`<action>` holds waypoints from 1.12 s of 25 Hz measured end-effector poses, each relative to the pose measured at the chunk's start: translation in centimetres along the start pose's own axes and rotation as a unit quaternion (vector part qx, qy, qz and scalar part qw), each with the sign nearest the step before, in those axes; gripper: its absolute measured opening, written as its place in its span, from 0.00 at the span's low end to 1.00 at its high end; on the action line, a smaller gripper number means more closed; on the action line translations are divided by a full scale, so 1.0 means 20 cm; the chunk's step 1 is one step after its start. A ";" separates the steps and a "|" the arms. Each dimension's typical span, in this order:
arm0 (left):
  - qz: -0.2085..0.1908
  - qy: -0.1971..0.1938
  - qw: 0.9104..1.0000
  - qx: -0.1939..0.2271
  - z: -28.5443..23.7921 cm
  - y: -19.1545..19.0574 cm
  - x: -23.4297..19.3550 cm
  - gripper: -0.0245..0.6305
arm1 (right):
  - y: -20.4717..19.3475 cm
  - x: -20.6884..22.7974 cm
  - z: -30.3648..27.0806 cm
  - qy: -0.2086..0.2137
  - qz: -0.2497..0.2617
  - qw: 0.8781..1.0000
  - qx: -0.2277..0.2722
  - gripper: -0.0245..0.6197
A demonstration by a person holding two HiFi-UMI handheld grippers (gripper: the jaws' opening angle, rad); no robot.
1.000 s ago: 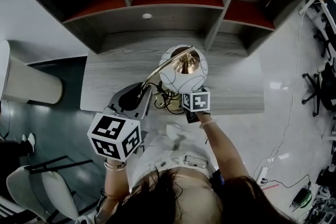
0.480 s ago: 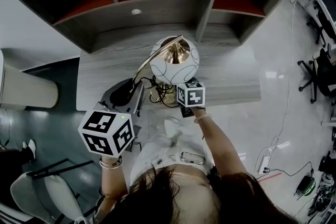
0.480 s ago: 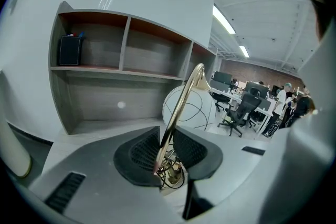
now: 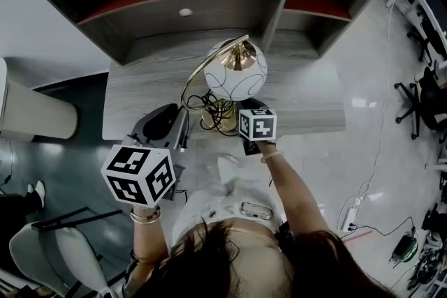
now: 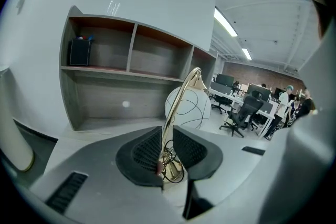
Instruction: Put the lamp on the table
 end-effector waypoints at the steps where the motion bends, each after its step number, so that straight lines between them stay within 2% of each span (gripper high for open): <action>1: 0.000 0.001 1.000 0.000 0.01 -0.01 0.00 0.13 | -0.01 0.00 0.01 -0.001 0.000 1.000 0.000 0.12; 28: 0.000 -0.030 0.999 0.012 0.30 -0.24 0.27 0.10 | -0.14 -0.10 0.55 -0.029 0.004 0.999 0.037 0.11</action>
Point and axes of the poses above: the fingertips, and each gripper's own axes: z backward along the fingers, x to its right, y out of its top, the point moved 4 cm from there along z, backward along the fingers, and after that the axes turned 8 degrees about -y, right-handed, at the moved point
